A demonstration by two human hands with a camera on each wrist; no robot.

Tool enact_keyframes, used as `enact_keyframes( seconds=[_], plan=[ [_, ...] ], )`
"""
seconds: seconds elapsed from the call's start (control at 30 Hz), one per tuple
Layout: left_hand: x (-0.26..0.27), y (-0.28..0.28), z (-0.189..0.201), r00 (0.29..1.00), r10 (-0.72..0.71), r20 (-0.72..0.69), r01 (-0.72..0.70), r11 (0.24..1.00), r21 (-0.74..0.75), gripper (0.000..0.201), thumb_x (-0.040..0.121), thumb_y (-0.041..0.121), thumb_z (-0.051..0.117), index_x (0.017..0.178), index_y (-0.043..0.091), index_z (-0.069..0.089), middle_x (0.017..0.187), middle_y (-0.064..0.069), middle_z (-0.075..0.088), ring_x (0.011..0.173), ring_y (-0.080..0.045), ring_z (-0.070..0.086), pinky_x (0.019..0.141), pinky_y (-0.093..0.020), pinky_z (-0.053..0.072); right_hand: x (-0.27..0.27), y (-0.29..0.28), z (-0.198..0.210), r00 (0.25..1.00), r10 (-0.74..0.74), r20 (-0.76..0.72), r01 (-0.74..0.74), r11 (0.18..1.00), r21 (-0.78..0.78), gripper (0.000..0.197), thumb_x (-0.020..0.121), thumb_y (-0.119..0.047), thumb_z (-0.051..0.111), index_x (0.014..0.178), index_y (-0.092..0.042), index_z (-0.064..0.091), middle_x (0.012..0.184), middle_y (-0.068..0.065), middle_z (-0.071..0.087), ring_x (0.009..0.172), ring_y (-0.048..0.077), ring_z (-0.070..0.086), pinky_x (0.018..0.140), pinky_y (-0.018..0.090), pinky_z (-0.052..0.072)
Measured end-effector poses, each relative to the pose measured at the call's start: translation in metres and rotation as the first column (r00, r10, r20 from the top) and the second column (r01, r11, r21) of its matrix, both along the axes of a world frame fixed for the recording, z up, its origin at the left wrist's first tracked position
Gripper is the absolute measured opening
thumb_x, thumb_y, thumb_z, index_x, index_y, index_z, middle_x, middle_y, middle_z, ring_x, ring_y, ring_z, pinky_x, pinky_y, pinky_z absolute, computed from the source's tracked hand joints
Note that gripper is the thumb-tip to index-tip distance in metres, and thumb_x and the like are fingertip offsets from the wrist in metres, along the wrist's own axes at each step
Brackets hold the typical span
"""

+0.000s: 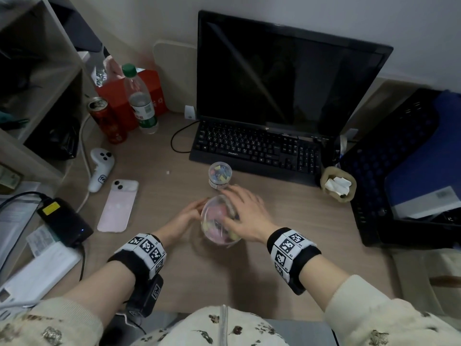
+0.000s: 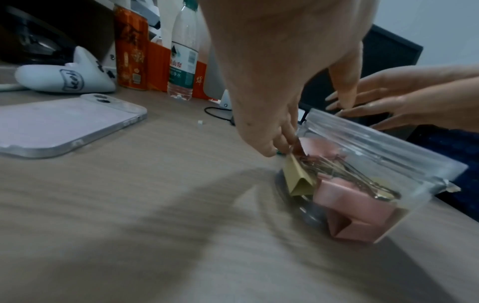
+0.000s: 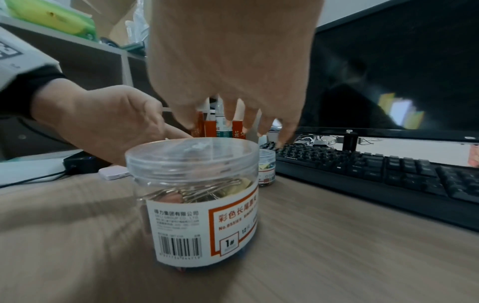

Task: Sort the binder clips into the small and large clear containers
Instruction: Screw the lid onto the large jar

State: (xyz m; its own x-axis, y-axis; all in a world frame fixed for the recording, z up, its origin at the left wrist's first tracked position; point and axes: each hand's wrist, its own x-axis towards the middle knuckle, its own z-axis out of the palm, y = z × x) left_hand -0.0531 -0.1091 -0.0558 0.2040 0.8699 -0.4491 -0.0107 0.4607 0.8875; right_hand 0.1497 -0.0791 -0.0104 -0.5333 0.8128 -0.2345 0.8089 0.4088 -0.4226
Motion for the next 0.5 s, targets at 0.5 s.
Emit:
enact_keyframes(
  seconds=[0.5],
  plan=[
    [0.014,-0.015,-0.02,0.948,-0.184,-0.259,0.232,0.957,0.171,0.128,0.041,0.032,0.1,0.138,0.047,0.017,0.145,0.021,0.035,0.132,0.009,0.038,0.108,-0.015,0.036,-0.018,-0.005,-0.014,0.971,0.122,0.205,-0.092,0.984,-0.15,0.102,0.069,-0.075,0.06,0.145,-0.054,-0.004,0.16,-0.004,-0.009,0.145,0.032,-0.006,0.111,0.066,0.009]
  ],
)
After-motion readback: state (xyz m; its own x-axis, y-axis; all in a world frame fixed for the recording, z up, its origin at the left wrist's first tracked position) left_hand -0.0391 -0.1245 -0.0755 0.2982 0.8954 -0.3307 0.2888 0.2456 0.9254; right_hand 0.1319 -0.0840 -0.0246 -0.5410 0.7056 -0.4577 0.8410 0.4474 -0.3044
